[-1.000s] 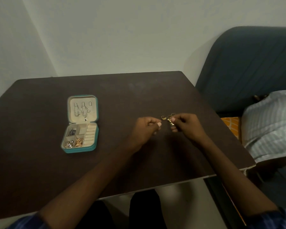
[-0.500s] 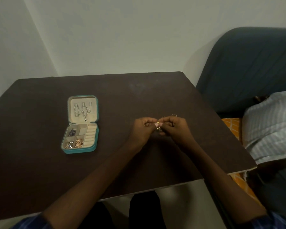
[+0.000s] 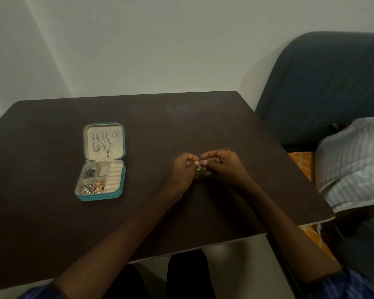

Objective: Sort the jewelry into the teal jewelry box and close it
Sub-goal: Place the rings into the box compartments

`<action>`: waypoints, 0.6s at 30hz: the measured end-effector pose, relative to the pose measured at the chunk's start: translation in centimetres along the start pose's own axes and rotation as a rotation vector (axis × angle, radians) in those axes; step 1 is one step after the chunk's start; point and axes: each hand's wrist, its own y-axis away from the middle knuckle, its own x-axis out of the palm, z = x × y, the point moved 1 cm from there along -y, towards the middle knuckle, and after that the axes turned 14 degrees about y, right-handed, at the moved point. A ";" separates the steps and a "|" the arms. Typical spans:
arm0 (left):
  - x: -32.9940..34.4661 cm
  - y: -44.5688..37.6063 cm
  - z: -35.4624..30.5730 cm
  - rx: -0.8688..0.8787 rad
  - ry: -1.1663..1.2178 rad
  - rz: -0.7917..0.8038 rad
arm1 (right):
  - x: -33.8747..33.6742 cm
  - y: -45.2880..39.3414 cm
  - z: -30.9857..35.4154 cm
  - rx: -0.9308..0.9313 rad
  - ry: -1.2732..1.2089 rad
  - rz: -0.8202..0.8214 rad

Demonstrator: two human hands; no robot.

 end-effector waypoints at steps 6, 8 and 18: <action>-0.9 -0.3 0.2 0.009 -0.069 0.003 | -3.9 -2.4 -2.2 -0.027 0.646 -0.362; -1.3 -0.3 0.0 0.014 -0.098 0.005 | -4.6 -3.1 -3.0 -0.028 0.778 -0.349; -2.6 0.2 -1.0 0.069 -0.183 0.002 | -4.1 -3.1 -3.2 -0.063 0.913 -0.352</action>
